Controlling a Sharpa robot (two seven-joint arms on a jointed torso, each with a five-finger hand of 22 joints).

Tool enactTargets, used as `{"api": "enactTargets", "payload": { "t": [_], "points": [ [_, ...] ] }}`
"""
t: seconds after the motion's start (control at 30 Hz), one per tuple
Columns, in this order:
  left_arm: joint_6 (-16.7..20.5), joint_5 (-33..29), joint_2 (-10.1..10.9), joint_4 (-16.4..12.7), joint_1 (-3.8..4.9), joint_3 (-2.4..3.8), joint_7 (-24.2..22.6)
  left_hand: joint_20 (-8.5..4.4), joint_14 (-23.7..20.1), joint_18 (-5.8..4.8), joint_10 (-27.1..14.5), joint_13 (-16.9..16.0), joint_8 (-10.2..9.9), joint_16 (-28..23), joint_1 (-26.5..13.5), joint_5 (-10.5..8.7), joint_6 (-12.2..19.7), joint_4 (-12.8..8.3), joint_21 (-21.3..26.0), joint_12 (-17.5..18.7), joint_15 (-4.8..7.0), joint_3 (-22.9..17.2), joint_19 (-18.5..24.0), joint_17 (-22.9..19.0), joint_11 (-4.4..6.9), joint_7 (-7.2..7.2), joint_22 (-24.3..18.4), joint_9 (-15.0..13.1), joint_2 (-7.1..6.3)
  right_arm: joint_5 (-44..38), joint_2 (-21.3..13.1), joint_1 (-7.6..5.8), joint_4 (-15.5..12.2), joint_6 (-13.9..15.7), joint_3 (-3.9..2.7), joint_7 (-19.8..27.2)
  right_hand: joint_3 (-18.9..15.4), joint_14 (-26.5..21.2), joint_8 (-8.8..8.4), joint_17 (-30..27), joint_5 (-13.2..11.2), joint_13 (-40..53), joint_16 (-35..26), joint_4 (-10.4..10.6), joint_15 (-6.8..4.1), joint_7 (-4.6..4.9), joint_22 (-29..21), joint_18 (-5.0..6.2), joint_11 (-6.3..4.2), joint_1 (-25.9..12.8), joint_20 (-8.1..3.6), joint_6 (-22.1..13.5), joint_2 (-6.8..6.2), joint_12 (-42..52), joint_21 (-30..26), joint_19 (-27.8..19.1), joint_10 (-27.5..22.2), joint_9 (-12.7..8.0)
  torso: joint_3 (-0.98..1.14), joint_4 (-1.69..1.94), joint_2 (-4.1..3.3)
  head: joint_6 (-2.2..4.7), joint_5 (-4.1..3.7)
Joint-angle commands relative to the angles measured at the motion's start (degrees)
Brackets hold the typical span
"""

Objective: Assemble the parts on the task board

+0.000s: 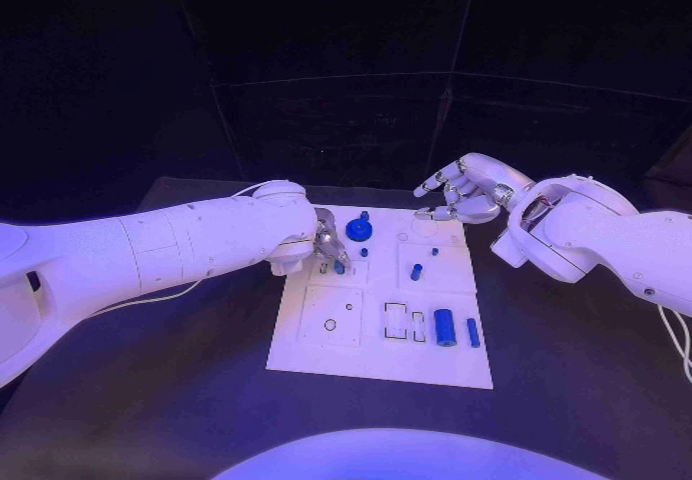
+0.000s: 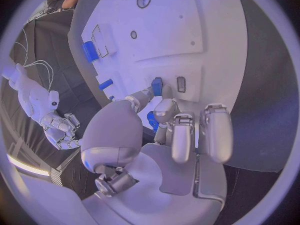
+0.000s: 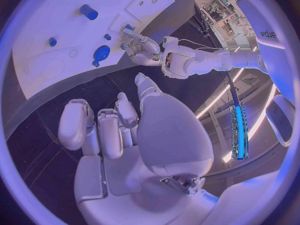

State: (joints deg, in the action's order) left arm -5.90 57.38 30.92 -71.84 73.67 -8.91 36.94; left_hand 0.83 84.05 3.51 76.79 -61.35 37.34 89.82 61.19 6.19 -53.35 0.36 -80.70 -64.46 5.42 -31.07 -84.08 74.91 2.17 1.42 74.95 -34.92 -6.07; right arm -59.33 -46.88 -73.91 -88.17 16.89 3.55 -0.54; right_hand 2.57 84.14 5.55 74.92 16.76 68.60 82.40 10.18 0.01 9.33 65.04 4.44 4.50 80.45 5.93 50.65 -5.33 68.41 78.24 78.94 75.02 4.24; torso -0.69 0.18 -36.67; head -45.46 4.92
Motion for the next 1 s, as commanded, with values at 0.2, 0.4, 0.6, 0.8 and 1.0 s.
{"api": "enactTargets", "payload": {
  "t": [0.2, 0.4, 0.6, 0.8, 1.0],
  "points": [
    [-3.14, 0.26, -0.46, 0.70, -0.19, -0.14, 1.85, -0.49, 5.95, -0.61, -0.03, 0.24, 0.63, 0.18, -1.70, -0.16, -0.36, 1.82, -0.58, -0.13, 0.52, 3.83, -1.79, 15.09, 0.41, -0.03, 1.00, -0.54, 0.32, 0.15, 0.15, -0.12, 0.01, -0.28, -0.03, 0.63, -0.77, 2.78, 0.12, 1.59, 0.25, -0.62, -0.62, 0.25, -0.37, 0.11, -0.66, 0.51, -0.27, -0.17, -0.29, -0.09, 0.50, -0.93, -0.67, -0.42, -0.61, -0.06, -0.01, 0.02, 0.02, -0.06, -0.13],
    [-2.96, 0.26, -0.56, 0.98, -0.19, -0.14, 1.90, -0.51, 5.95, -0.64, -0.08, 0.32, 0.99, 0.18, -2.60, -0.21, -0.33, 3.29, -0.64, -0.25, 0.52, 7.07, -1.83, 15.09, 0.43, -0.03, 1.21, -0.98, 0.48, 0.43, 0.21, -0.12, 0.09, -0.26, -0.03, 0.73, -1.12, 2.75, 0.06, 1.44, 0.10, -0.80, -0.77, 0.52, -0.33, 0.16, -0.96, 0.56, -0.22, -0.49, -0.26, -0.29, 0.47, -1.12, -0.87, -0.53, -0.77, -0.10, -0.05, 0.06, 0.01, -0.11, -0.17],
    [-1.91, 0.26, -0.51, 1.09, -0.20, -0.13, 1.76, -0.52, 5.95, -0.68, -0.31, 0.88, 1.37, 0.18, -6.18, -0.60, -0.31, 7.17, -0.74, -0.05, 0.44, 13.71, -1.89, 15.09, 0.37, 0.03, 1.51, -1.43, -0.26, 0.71, 0.28, -0.12, 0.31, -0.11, -0.03, 0.85, -1.72, 2.71, 0.06, 1.23, -0.26, -1.00, -0.98, 1.01, -0.28, 0.20, -1.41, 0.63, -0.16, -1.09, -0.23, -0.44, 0.42, -1.29, -1.16, -0.69, -0.91, -0.12, -0.09, 0.06, 0.01, -0.11, -0.18],
    [-0.35, 0.26, -0.10, 0.90, -0.20, -0.10, 1.39, -0.67, 5.95, -0.66, -0.53, 1.25, 1.64, 0.18, -6.15, -3.36, 0.00, 10.67, -0.63, -0.07, 0.59, 19.93, -1.88, 15.09, 0.50, -0.11, 1.52, -1.86, 0.38, 0.89, 0.34, -0.12, 0.55, 0.14, -0.03, 0.91, -2.37, 2.61, 0.07, 0.80, -0.33, -1.34, -1.33, 1.59, -0.24, 0.25, -2.07, 0.75, -0.10, -1.70, -0.19, -0.59, 0.45, -1.61, -1.57, -0.95, -1.18, -0.13, -0.08, 0.02, 0.01, -0.11, -0.22],
    [0.80, 0.27, 0.85, -0.14, -0.19, 0.20, 0.77, -0.89, 5.95, -0.66, -0.55, 1.32, 1.77, 0.18, -6.11, -3.54, 0.06, 12.65, -0.56, -0.11, 0.82, 23.29, -1.87, 15.09, 0.66, -0.31, 1.53, -2.09, 0.00, 1.00, 0.34, -0.12, 0.70, 0.24, -0.02, 0.95, -2.62, 2.57, 0.08, 0.61, -0.29, -1.45, -1.49, 1.82, -0.23, 0.27, -2.33, 0.79, -0.09, -1.92, -0.18, -0.64, 0.48, -1.71, -1.73, -1.04, -1.27, -0.13, -0.09, 0.03, 0.01, -0.08, -0.31]
  ]
}}
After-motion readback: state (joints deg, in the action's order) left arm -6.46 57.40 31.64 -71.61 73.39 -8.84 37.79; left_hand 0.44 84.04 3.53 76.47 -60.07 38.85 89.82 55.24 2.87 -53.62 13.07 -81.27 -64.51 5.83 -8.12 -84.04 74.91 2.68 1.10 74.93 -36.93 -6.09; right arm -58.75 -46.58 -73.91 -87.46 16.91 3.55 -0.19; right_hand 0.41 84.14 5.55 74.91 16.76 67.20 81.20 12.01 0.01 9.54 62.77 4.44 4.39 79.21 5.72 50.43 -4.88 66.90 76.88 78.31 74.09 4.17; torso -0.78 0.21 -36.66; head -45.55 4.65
